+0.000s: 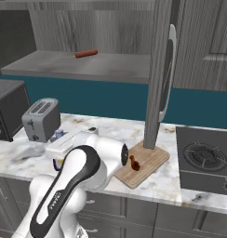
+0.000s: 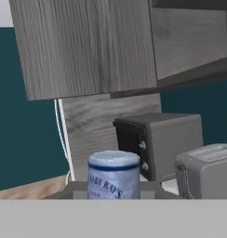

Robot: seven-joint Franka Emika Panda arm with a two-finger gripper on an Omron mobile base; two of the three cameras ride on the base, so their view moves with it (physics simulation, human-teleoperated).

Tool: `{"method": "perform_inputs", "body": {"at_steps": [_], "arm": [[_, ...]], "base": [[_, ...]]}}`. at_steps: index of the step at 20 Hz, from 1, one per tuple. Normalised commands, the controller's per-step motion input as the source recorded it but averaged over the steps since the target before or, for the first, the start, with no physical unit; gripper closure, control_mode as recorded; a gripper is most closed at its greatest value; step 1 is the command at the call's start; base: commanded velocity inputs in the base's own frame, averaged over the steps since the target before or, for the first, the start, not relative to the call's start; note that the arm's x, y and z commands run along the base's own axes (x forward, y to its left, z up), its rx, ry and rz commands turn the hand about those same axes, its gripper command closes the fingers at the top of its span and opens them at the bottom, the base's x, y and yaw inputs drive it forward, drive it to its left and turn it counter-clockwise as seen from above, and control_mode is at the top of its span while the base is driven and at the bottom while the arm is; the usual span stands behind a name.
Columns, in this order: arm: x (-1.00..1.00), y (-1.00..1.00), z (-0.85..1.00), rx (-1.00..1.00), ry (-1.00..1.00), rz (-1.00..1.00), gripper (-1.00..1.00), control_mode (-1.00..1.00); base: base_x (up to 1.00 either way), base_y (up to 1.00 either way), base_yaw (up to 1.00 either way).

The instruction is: Pick the chicken drumstick from the plate and place it on the cutting board. Then pick the condiment bottle from the cabinet and place it next to the cutting board.

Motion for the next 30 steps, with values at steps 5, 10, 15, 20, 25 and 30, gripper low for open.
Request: {"method": "perform_inputs", "body": {"at_steps": [5, 10, 15, 20, 25, 30], "arm": [[-0.15, -0.46, 0.0, 0.0, 0.0, 0.0, 1.0, -1.0], [-0.18, -0.44, 0.0, 0.0, 0.0, 0.0, 1.0, -1.0], [-0.14, -0.41, 0.0, 0.0, 0.0, 0.0, 1.0, -1.0], [-0.05, -0.32, -0.11, 0.0, -0.01, 0.0, 1.0, -1.0], [-0.02, -0.3, -0.11, 0.0, -0.03, 0.02, 1.0, -1.0], [0.0, -0.34, -0.21, 0.0, -0.07, 0.02, 1.0, -1.0]], "base": [[0.0, 0.0, 0.0], [0.0, 0.0, 0.0], [0.0, 0.0, 0.0], [0.0, 0.0, 0.0], [0.0, 0.0, 0.0], [0.0, 0.0, 0.0]]}}
